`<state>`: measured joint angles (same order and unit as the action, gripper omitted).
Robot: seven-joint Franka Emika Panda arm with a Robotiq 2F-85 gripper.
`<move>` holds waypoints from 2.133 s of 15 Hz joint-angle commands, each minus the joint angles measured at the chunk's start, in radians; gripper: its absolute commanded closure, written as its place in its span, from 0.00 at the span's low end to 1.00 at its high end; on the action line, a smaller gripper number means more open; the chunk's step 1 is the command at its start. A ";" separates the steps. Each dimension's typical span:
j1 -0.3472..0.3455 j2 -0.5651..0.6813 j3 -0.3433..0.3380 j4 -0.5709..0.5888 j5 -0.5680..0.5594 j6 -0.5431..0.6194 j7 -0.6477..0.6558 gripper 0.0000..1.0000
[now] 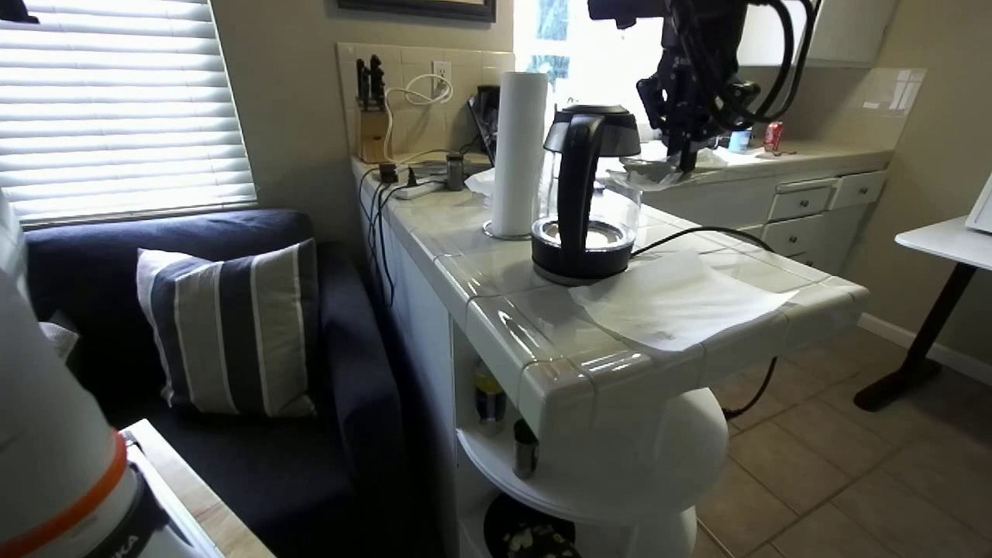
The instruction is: Put the paper towel on the white paper
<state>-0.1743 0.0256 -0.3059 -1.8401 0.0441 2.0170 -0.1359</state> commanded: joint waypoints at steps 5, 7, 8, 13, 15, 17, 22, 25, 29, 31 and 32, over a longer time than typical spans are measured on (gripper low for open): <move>-0.051 0.102 0.044 0.104 0.031 -0.053 0.006 0.85; -0.058 0.120 0.045 0.123 0.031 -0.066 0.010 0.85; -0.059 0.124 0.045 0.126 0.031 -0.066 0.010 0.85; -0.065 0.153 0.045 0.168 0.040 -0.106 0.019 0.96; -0.072 0.195 0.050 0.219 0.055 -0.144 0.004 0.96; -0.079 0.226 0.057 0.252 0.054 -0.164 0.006 0.96; -0.106 0.335 0.076 0.340 0.058 -0.167 -0.021 0.96; -0.139 0.422 0.095 0.406 0.070 -0.165 -0.069 0.96; -0.185 0.530 0.125 0.494 0.068 -0.161 -0.143 0.96; -0.205 0.580 0.142 0.537 0.066 -0.167 -0.174 0.96; -0.214 0.602 0.151 0.559 0.067 -0.177 -0.189 0.96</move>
<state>-0.3469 0.5386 -0.1889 -1.3867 0.0853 1.8804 -0.2693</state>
